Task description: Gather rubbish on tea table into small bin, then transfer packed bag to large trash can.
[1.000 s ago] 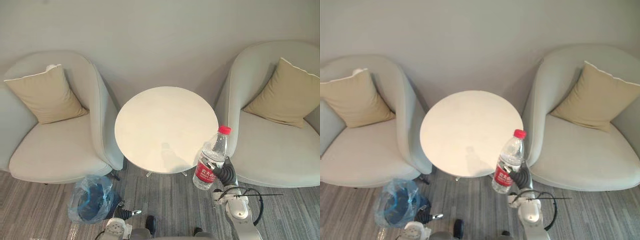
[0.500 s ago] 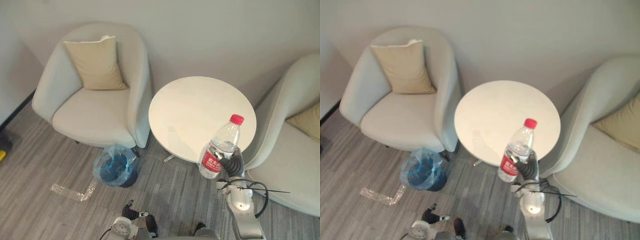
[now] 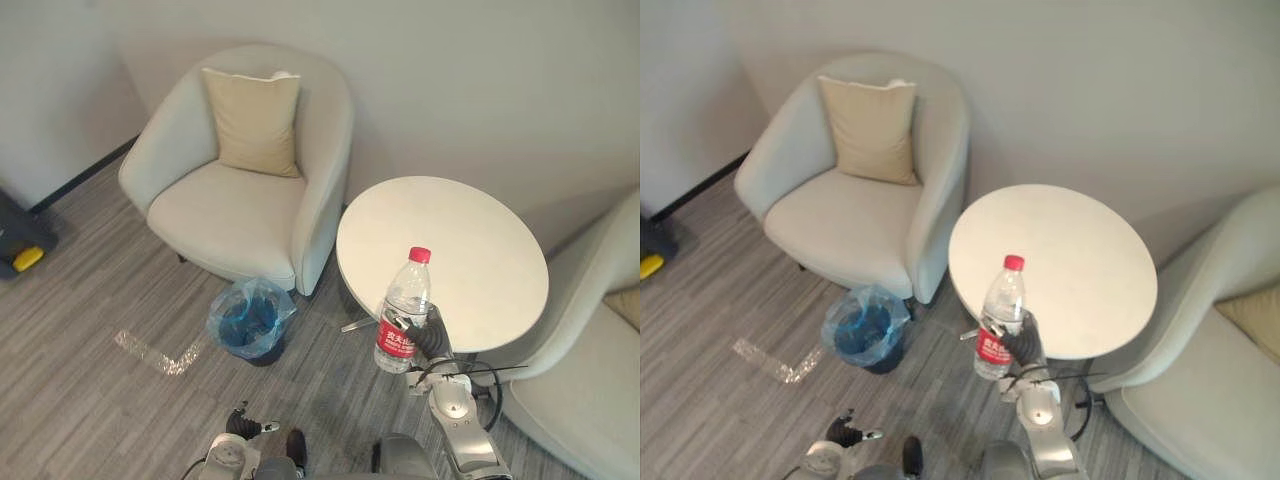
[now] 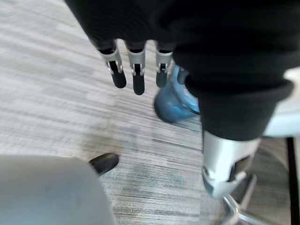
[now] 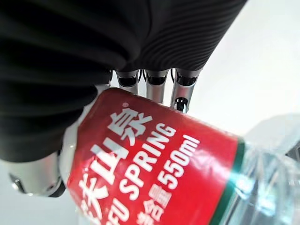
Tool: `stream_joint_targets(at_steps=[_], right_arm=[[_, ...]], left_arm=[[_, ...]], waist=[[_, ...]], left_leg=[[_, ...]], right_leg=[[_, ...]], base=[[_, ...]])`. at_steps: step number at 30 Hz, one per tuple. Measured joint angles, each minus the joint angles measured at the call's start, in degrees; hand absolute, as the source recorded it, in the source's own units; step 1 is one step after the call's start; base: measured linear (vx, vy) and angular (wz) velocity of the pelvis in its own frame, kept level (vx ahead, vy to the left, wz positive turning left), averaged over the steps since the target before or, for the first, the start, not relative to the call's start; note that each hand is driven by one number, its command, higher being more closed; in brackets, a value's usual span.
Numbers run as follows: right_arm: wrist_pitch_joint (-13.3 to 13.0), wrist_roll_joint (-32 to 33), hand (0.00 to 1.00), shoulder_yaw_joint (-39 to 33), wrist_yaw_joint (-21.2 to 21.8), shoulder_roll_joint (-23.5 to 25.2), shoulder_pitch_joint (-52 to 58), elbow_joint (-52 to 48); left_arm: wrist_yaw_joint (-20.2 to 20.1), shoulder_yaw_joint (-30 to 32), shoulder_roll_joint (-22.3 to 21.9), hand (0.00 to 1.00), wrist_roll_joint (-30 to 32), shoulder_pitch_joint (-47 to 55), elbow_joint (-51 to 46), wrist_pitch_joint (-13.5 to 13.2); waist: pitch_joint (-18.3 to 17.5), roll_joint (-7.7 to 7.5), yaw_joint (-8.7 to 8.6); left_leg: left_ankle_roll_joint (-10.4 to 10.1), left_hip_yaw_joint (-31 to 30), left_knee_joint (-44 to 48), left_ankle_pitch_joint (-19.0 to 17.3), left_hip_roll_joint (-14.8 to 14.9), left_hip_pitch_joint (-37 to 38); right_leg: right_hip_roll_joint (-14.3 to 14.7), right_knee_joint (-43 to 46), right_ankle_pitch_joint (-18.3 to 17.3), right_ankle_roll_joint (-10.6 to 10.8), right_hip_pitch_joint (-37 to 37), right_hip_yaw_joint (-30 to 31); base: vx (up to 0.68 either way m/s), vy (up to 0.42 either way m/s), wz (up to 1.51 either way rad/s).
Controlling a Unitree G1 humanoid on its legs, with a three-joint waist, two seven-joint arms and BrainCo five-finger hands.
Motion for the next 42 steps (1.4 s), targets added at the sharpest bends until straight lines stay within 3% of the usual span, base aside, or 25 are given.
stream_joint_targets(at_steps=[2,4,5,6,9,12,15,16,19,21,27,31,33,37,40,42], right_arm=[[0.29,0.00,1.00,0.17,0.04,-0.04,1.64,-0.41],[0.50,0.04,1.00,-0.40,0.41,-0.62,3.14,-0.96],[0.54,0.02,1.00,-0.32,0.62,-0.98,3.29,-1.15],[0.63,0.02,1.00,-0.31,0.96,-0.97,3.41,-1.15],[0.61,0.06,1.00,-0.42,1.03,-1.05,3.20,-1.41],[0.62,0.08,1.00,-1.23,0.87,-0.99,2.54,-1.46],[0.71,0.09,1.00,-2.78,0.55,-0.90,2.41,-1.49],[0.86,0.09,1.00,-3.20,0.25,-0.95,2.38,-1.48],[0.91,0.06,1.00,-2.54,0.14,0.63,2.20,-1.43],[0.90,-0.09,1.00,-0.55,0.57,1.31,2.13,-1.27],[0.85,-2.02,1.00,1.92,1.07,1.23,1.45,2.10],[0.94,-2.10,1.00,3.50,0.91,-2.01,-2.66,7.70],[0.96,-2.14,1.00,3.76,-0.04,-3.05,-7.84,8.79],[1.01,-4.26,1.00,4.67,-2.17,-4.55,-15.71,8.66],[2.02,-4.25,1.00,5.17,-3.87,-5.26,-19.37,7.24],[2.16,-4.24,1.00,6.07,-4.75,-5.85,-22.06,6.99]], left_arm=[[0.04,0.12,0.03,0.00,-0.02,0.06,0.36,0.00],[0.03,0.39,-1.69,0.00,0.01,0.23,0.75,-0.01],[0.02,1.56,-3.06,0.00,0.03,0.62,0.69,0.05],[0.02,1.65,-3.44,0.00,0.09,0.66,0.77,0.17],[-0.08,1.60,-3.49,0.00,0.27,0.56,0.19,0.29],[-0.10,0.93,-3.46,0.00,0.34,0.48,-0.22,0.43],[-0.13,1.01,-3.73,0.00,1.36,-0.19,-0.26,0.66],[-0.12,1.01,-3.99,0.00,1.68,-0.15,-0.29,1.01],[-0.11,1.18,-3.94,0.00,2.83,-0.10,-0.65,1.40],[-0.08,1.16,-3.89,0.00,2.81,-0.10,-0.86,1.31],[-0.09,1.06,-3.39,0.00,2.96,-0.06,0.05,1.26],[0.10,1.09,-2.82,0.00,2.08,-0.70,0.26,1.09],[1.72,1.28,-2.58,0.00,-0.73,-2.86,0.04,0.88],[4.33,2.52,-2.74,0.00,-5.02,-6.12,-1.57,0.15],[6.31,4.65,-3.29,0.00,-8.17,-8.24,-4.38,-0.14],[7.17,5.39,-3.35,0.00,-9.49,-9.00,-5.85,-0.28]], waist=[[-0.95,-2.16,-0.07],[-2.12,0.05,0.29],[-2.82,1.82,0.64],[-3.11,2.65,0.58],[-3.12,2.82,0.49],[-3.13,2.92,1.01],[-2.62,2.57,0.88],[-2.47,2.62,0.91],[-2.11,1.99,1.56],[-2.16,1.79,2.44],[-2.15,1.66,2.30],[-1.55,1.30,2.24],[2.08,1.14,2.53],[6.02,1.41,3.09],[8.40,1.45,5.15],[8.59,1.40,5.60]], left_leg=[[-1.18,-4.19,2.27,-1.54,-2.47,-1.11],[-3.41,-5.72,5.10,-2.92,-0.71,-2.32],[-4.55,-5.59,8.50,-4.84,0.77,-4.45],[-5.20,-5.21,10.69,-6.11,1.92,-5.43],[-5.92,-0.54,14.06,-7.41,4.88,-6.68],[-5.63,9.32,12.28,-7.31,6.88,-6.57],[-4.34,16.56,9.90,-5.25,7.06,-6.06],[-5.29,17.50,8.56,-3.82,6.36,-5.22],[-4.67,16.74,7.35,-3.22,4.06,-3.69],[-4.47,17.30,6.44,-3.09,3.56,-2.67],[-3.82,18.23,1.20,-1.13,2.87,0.79],[-3.46,18.20,0.57,0.48,2.78,-3.35],[-3.19,17.41,3.75,0.59,2.98,-8.17],[-2.53,14.74,11.58,0.24,3.44,-20.89],[-2.06,13.13,17.36,-0.60,3.80,-29.44],[-2.03,12.52,19.64,-0.61,3.82,-34.50]], right_leg=[[-1.97,-1.77,2.13,-0.13,0.03,0.89],[-1.33,-2.29,0.69,-0.94,0.62,-2.88],[-0.44,-3.74,1.38,-1.71,1.81,-5.51],[0.32,-5.20,1.75,-2.69,3.32,-7.91],[2.09,-9.01,2.16,-3.29,7.95,-12.80],[2.14,-9.35,2.14,-3.32,9.22,-15.25],[-0.10,-9.35,0.90,-3.64,10.39,-16.30],[-1.08,-9.31,0.26,-2.73,11.04,-16.63],[-2.69,-10.45,0.01,-1.95,12.46,-15.69],[-2.86,-11.20,0.31,-1.56,13.09,-14.60],[-2.37,-12.72,0.87,-1.23,14.08,-12.72],[-2.13,-10.93,1.63,-1.43,8.73,-12.49],[-2.66,-7.59,1.62,-1.51,4.24,-12.82],[-3.91,-0.47,0.19,-2.09,-6.62,-14.91],[-5.08,6.24,-1.93,-2.89,-14.44,-16.21],[-5.93,9.26,-2.62,-3.25,-19.39,-17.18]], base=[[0.15,-0.255,1.16],[0.25,-0.239,0.87],[0.27,-0.166,0.70],[0.30,-0.205,0.74],[0.22,-0.155,0.77],[0.10,-0.052,0.45],[0.08,0.068,0.54],[0.07,0.133,0.43],[0.06,0.146,0.25],[0.03,0.108,-0.09],[-0.02,0.008,-0.15],[-0.09,-0.009,-0.02],[-0.14,-0.014,0.15],[-0.20,-0.021,0.41],[-0.20,-0.016,0.34],[-0.19,-0.022,0.28]])
